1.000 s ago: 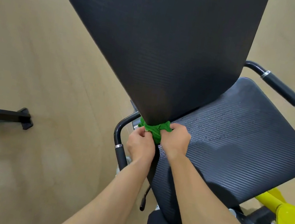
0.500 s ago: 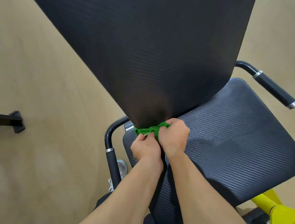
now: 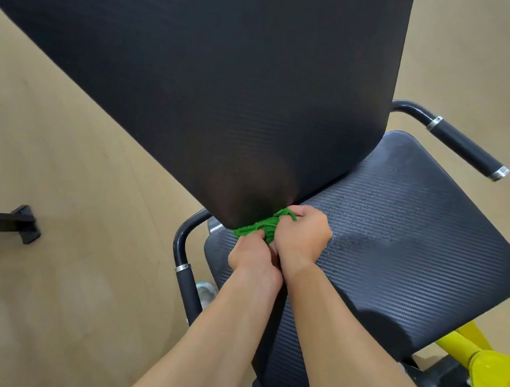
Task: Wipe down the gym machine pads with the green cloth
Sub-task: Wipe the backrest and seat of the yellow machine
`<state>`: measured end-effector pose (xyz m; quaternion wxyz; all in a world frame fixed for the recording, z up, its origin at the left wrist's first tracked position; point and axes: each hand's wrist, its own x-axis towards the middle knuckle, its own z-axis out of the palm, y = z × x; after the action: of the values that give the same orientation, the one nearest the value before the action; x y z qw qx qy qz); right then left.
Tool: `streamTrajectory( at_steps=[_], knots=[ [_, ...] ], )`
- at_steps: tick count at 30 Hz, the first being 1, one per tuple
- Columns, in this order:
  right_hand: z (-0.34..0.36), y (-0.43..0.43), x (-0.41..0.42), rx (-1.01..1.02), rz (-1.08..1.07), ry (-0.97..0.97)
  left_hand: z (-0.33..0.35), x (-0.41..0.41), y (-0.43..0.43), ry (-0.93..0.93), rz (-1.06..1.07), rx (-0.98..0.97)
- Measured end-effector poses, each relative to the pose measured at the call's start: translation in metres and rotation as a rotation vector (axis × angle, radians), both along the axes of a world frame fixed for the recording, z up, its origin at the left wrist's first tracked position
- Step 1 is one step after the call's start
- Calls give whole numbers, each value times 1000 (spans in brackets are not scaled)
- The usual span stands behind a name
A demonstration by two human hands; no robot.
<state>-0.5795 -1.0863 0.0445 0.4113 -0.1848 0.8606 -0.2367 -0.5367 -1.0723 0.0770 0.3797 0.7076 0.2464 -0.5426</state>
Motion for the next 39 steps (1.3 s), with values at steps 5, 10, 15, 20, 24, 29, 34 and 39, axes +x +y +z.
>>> streamTrajectory(
  at_steps=[5, 10, 15, 20, 24, 29, 34, 39],
  knots=[
    [-4, -11, -16, -8, -69, 5, -15, -9, -7, 44, 21, -23],
    [-9, -18, -29, -9, -143, -18, -28, -19, -11, 89, 13, -36],
    [-15, -28, -45, -18, -214, -29, -37, -32, -16, 128, 11, -57],
    [-22, -38, -62, -38, -222, -31, -40, -48, -23, 146, 9, -84],
    [-22, -48, -78, -44, -229, -8, -35, -64, -32, 134, -15, -79],
    [-21, -61, -106, -59, -231, 22, -28, -86, -41, 133, -39, -86],
    [-19, -76, -129, -85, -260, 27, -24, -109, -51, 168, -51, -132],
    [-16, -85, -145, -122, -192, 84, -26, -128, -59, 164, -48, -162]
  ],
)
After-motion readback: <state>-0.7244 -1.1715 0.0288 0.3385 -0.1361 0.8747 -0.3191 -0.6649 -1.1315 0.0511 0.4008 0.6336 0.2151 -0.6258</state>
